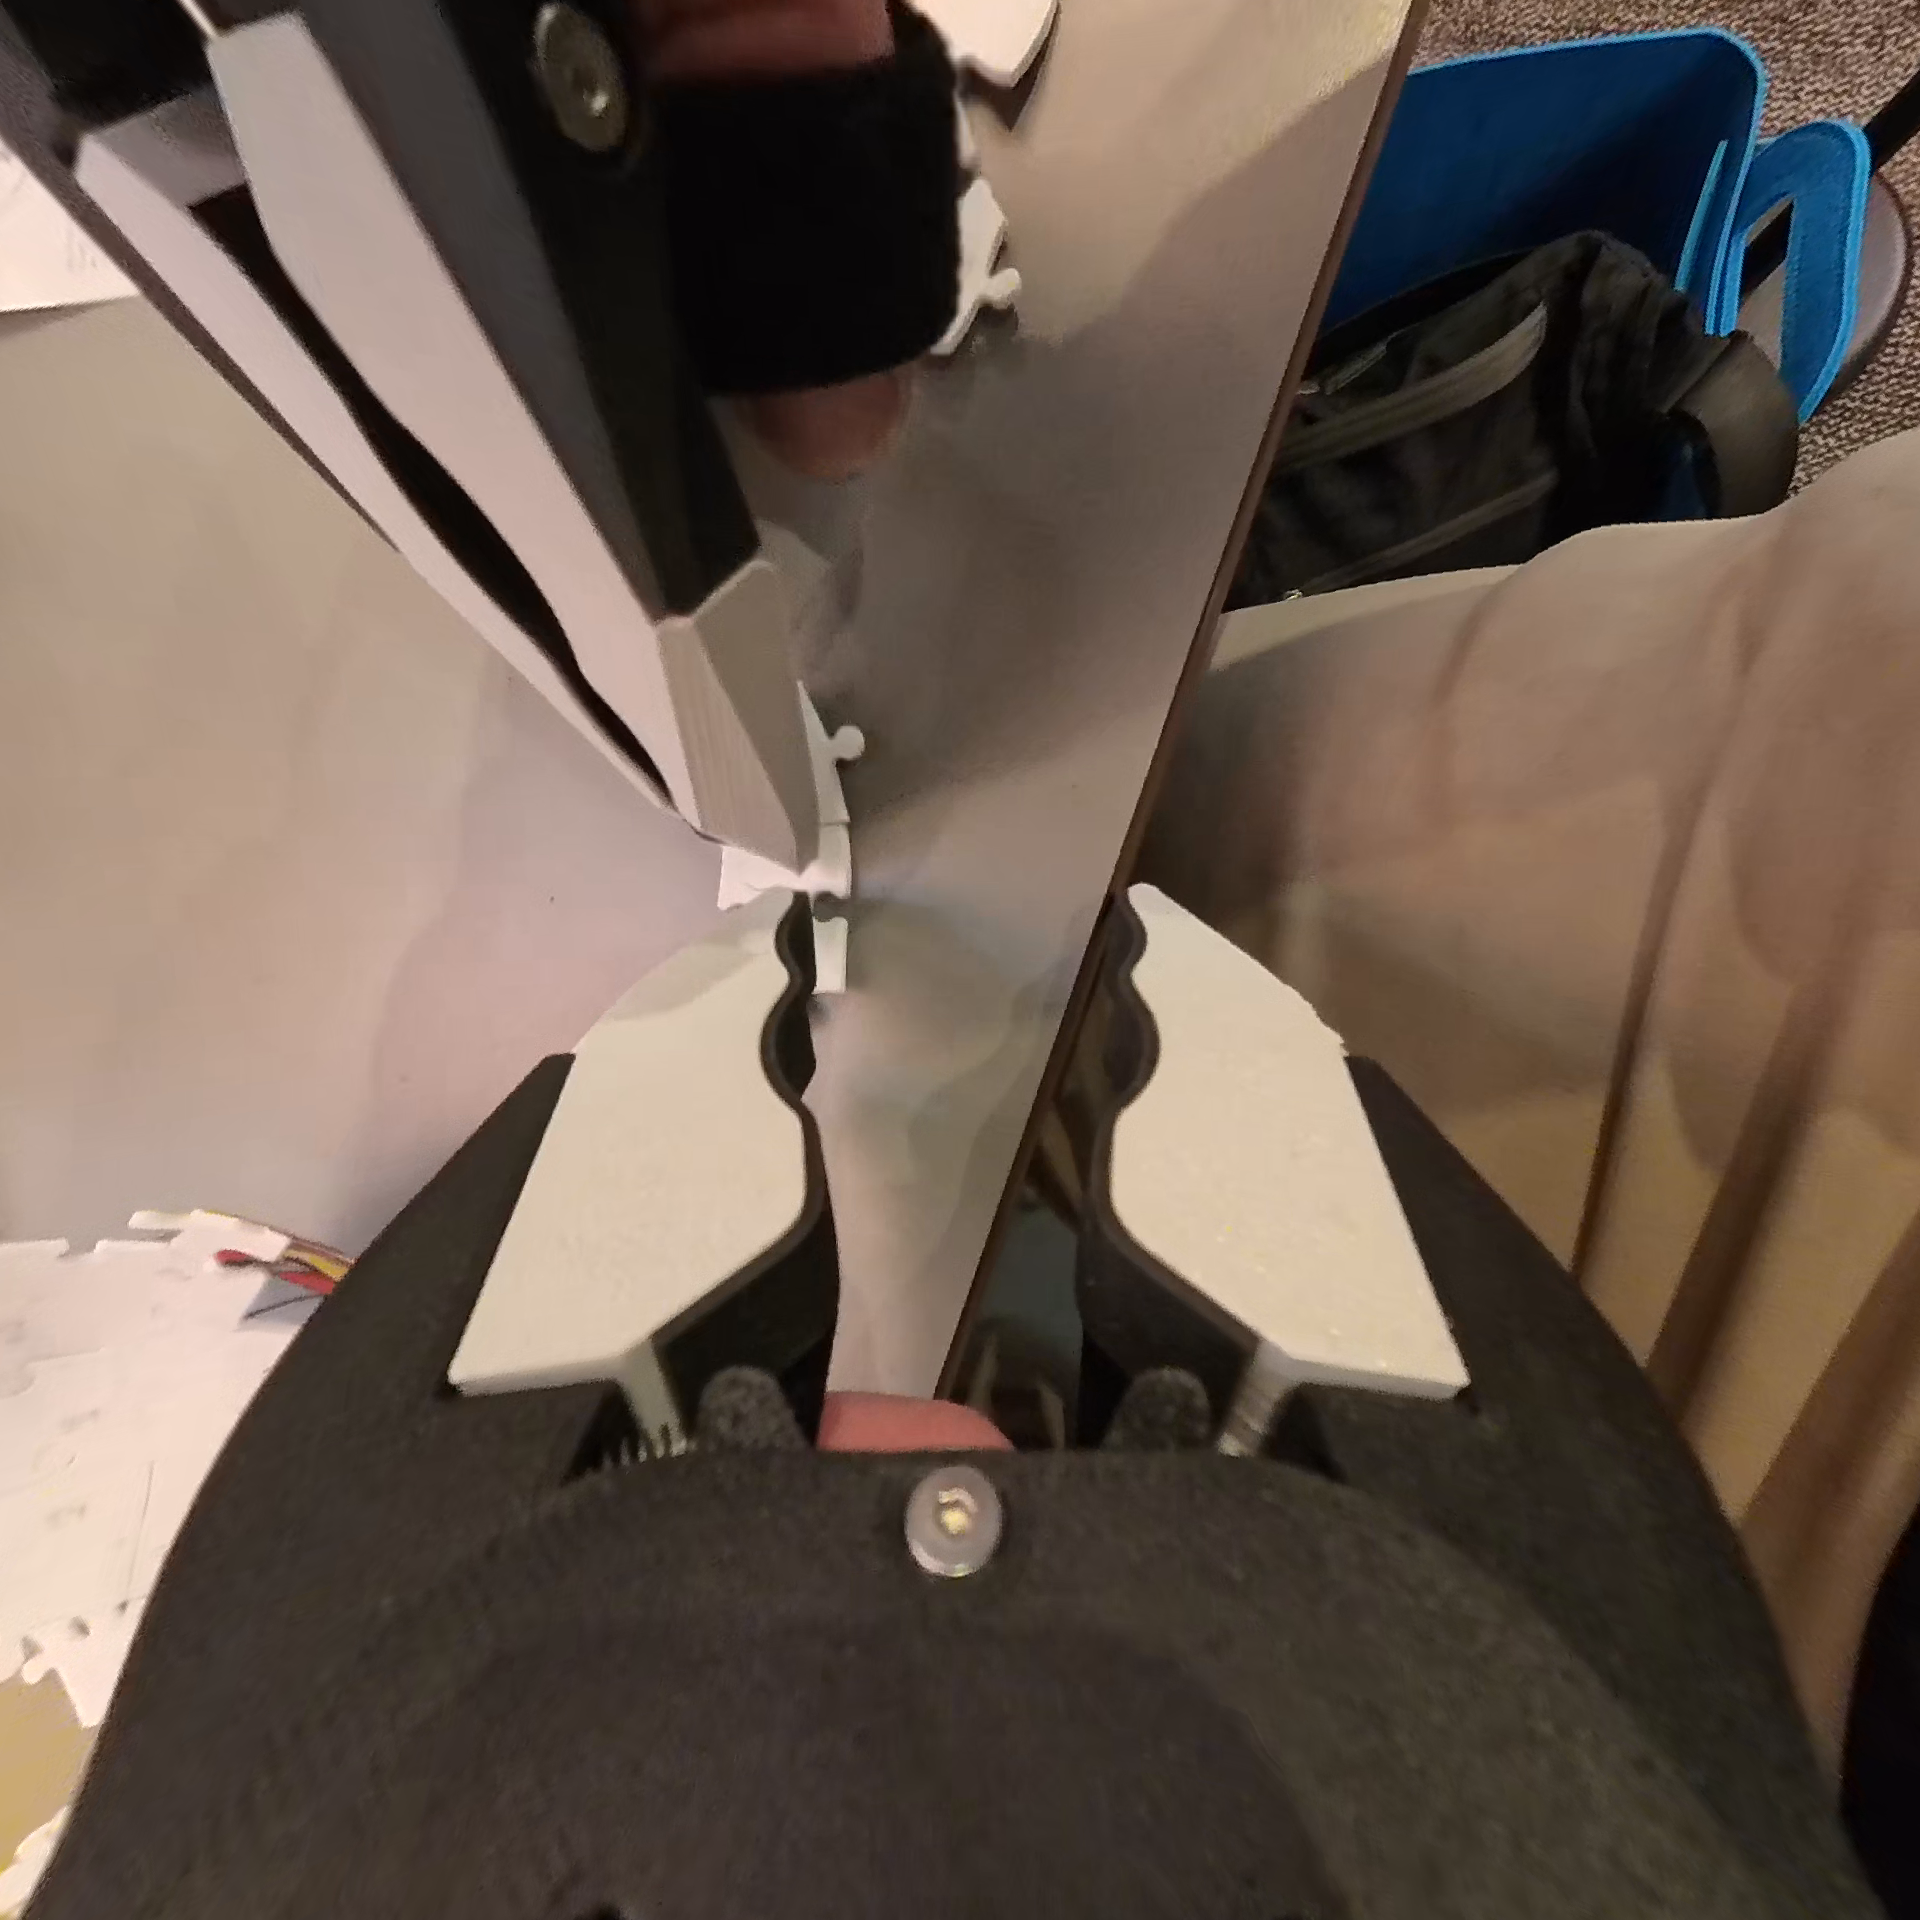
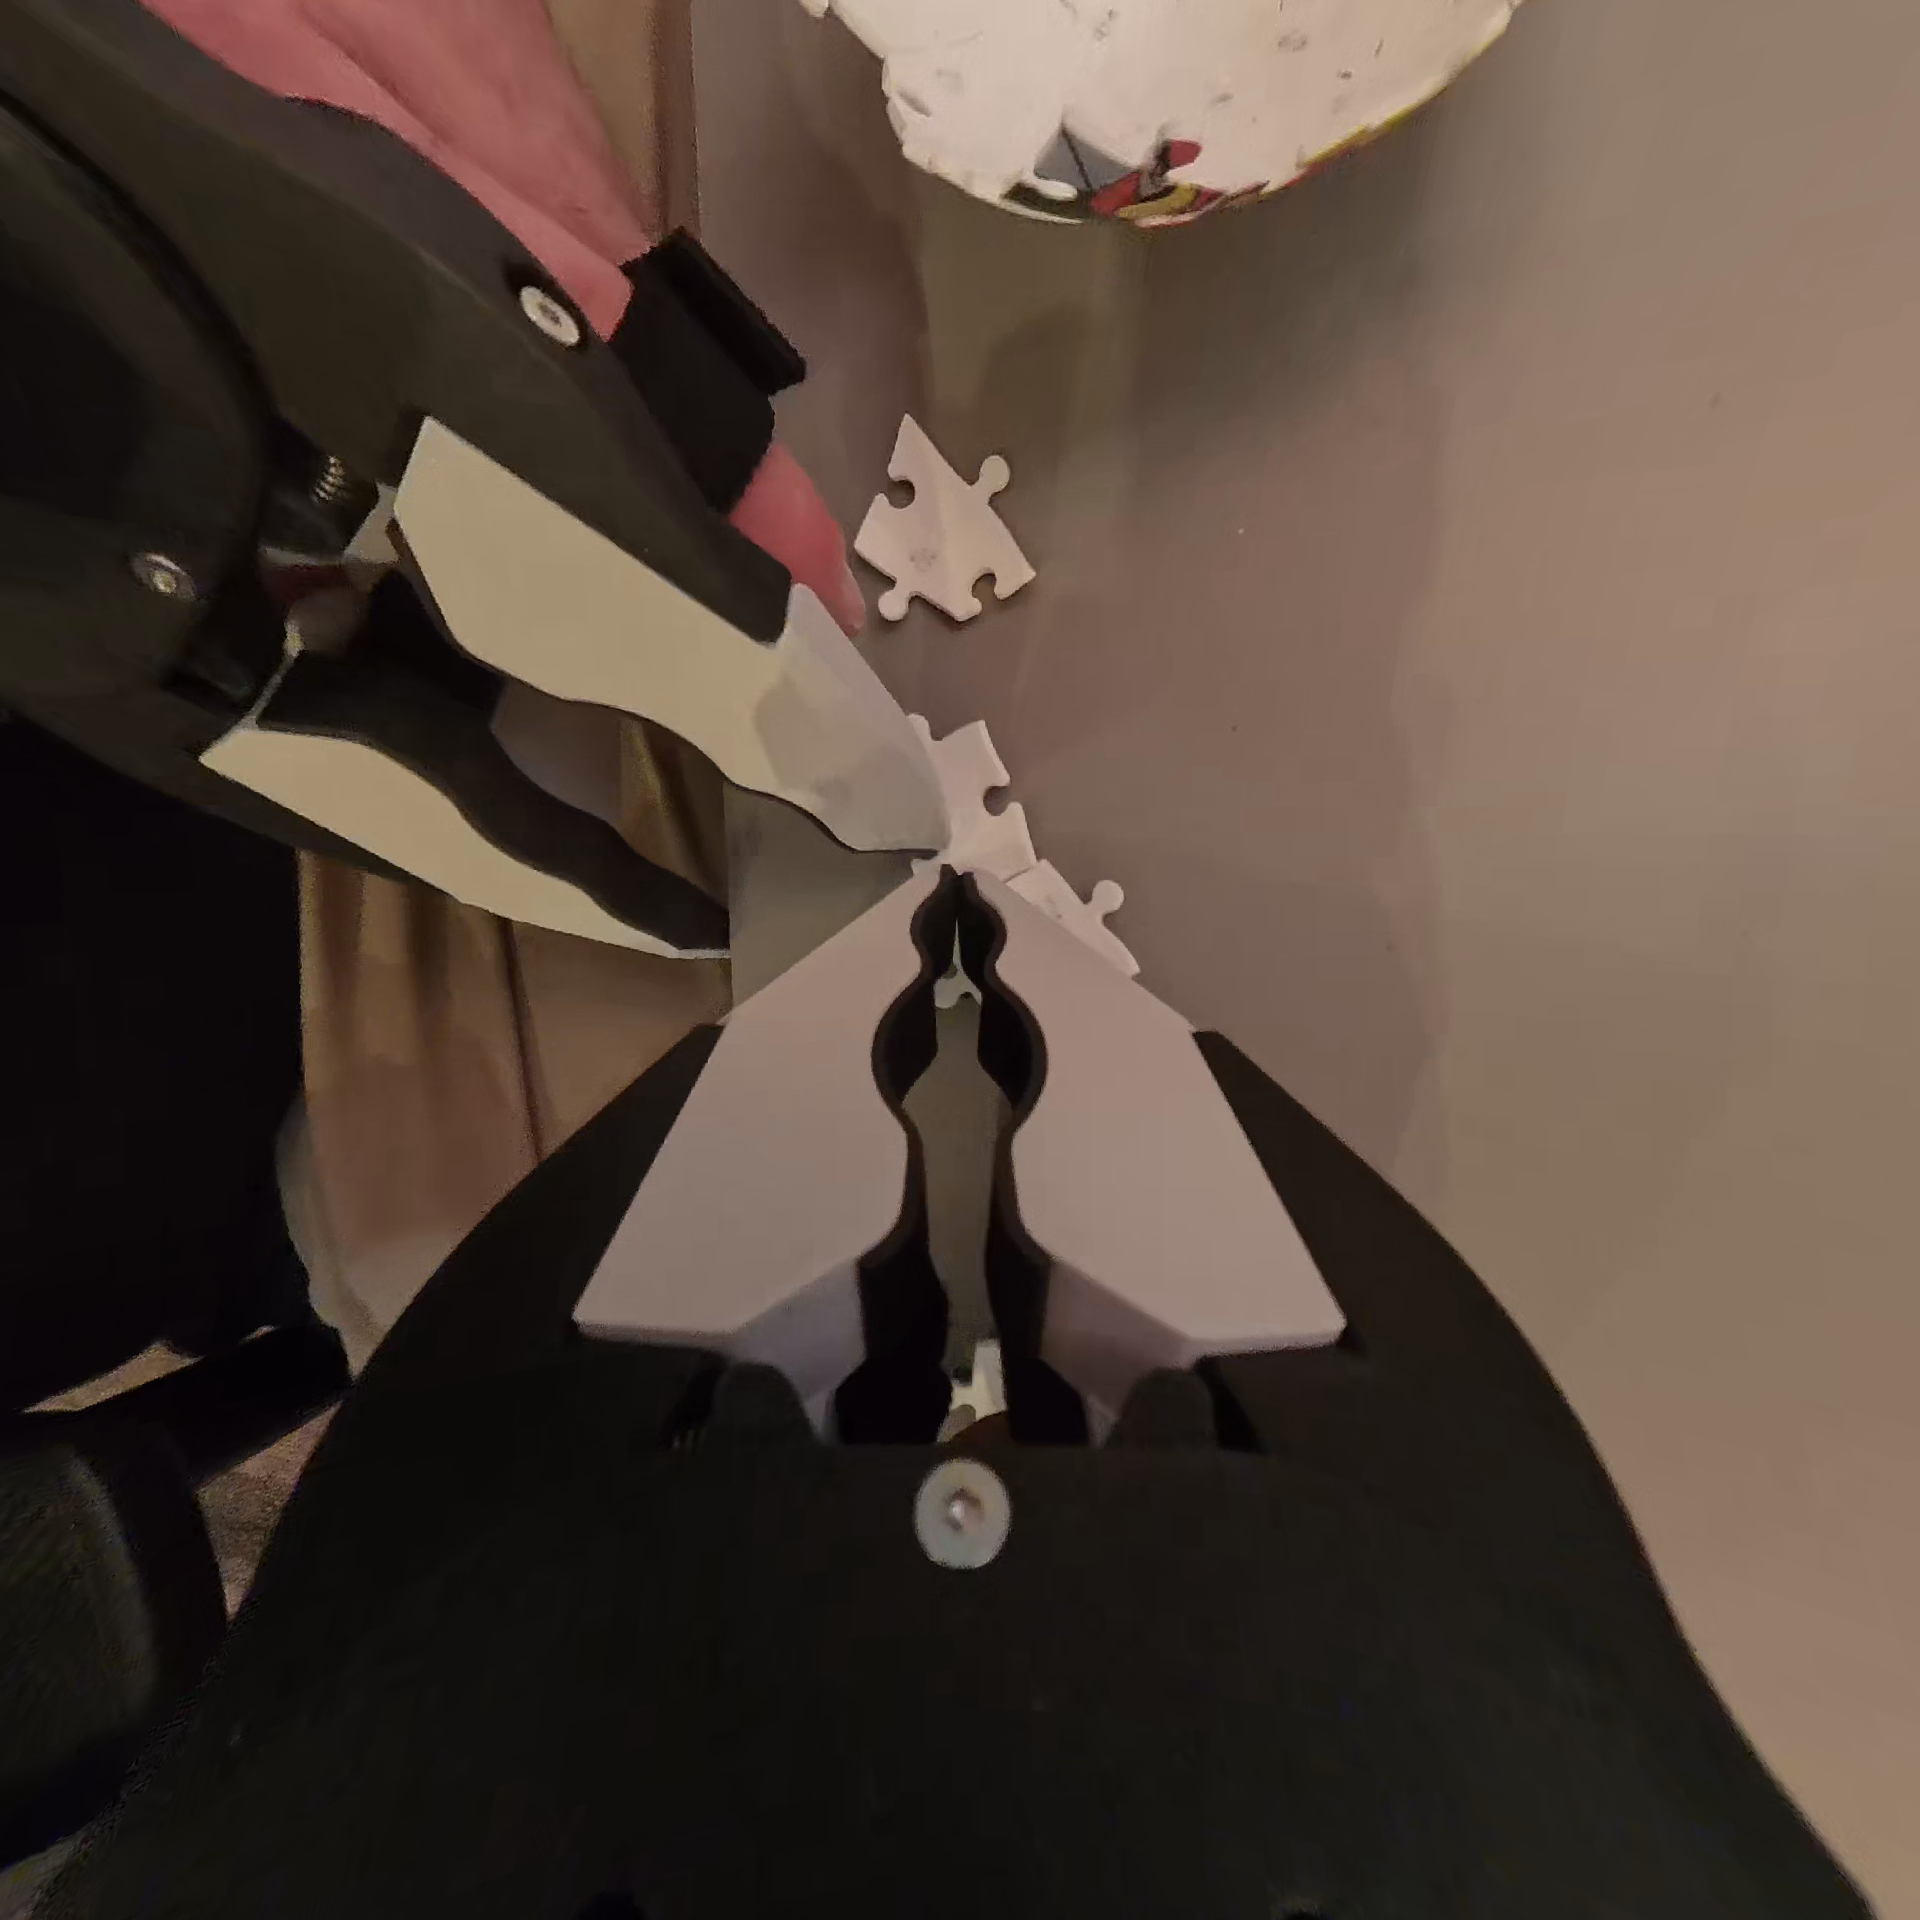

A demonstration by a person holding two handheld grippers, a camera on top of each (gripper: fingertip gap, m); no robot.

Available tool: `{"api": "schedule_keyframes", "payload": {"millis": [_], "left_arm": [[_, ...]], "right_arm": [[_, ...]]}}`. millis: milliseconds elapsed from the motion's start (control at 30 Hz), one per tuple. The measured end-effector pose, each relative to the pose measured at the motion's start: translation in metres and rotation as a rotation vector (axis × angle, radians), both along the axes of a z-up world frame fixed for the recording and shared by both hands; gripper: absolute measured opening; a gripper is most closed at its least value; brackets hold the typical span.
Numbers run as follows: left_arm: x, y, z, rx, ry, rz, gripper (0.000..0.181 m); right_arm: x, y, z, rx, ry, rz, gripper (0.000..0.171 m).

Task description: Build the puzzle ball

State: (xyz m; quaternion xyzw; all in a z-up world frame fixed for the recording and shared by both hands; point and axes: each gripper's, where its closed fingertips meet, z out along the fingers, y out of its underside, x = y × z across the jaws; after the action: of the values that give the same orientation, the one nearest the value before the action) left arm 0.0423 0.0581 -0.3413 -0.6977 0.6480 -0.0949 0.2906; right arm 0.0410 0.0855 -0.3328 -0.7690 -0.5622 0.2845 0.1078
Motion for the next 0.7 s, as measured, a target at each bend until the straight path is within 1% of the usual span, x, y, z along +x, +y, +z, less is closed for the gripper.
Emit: {"api": "schedule_keyframes", "payload": {"millis": [67, 167, 233, 267, 300, 333, 433, 500, 600, 700], "left_arm": [[0.0, 0.0, 0.0, -0.005, -0.001, 0.004, 0.053], [0.0, 0.0, 0.0, -0.004, -0.001, 0.007, 0.053], [0.0, 0.0, 0.0, -0.003, -0.005, 0.011, 0.053], [0.0, 0.0, 0.0, -0.003, -0.005, 0.011, 0.054], [0.0, 0.0, 0.0, -0.002, -0.004, 0.011, 0.054], [0.0, 0.0, 0.0, -0.001, -0.002, 0.011, 0.054], [0.0, 0.0, -0.001, 0.002, -0.003, 0.013, 0.054], [0.0, 0.0, -0.001, 0.012, -0.007, 0.019, 0.055], [0.001, 0.0, -0.001, 0.019, -0.013, 0.028, 0.055], [0.001, 0.0, -0.001, 0.019, -0.022, 0.031, 0.055]], "right_arm": [[0.0, 0.0, 0.0, -0.043, 0.013, -0.014, 0.0], [0.001, 0.002, 0.005, -0.036, 0.053, -0.035, 0.0], [0.008, 0.017, 0.015, 0.044, 0.067, -0.097, 0.004], [0.016, 0.027, 0.015, 0.107, 0.029, -0.128, 0.006], [0.023, 0.032, 0.011, 0.138, -0.016, -0.135, 0.017], [0.027, 0.03, 0.008, 0.128, -0.037, -0.127, 0.019], [0.021, 0.016, 0.002, 0.002, -0.004, -0.128, 0.019], [0.018, 0.014, 0.003, -0.04, 0.015, -0.156, 0.021], [0.018, 0.018, 0.002, -0.107, 0.051, -0.234, 0.011], [0.019, 0.018, 0.002, -0.117, 0.084, -0.259, 0.007]]}}
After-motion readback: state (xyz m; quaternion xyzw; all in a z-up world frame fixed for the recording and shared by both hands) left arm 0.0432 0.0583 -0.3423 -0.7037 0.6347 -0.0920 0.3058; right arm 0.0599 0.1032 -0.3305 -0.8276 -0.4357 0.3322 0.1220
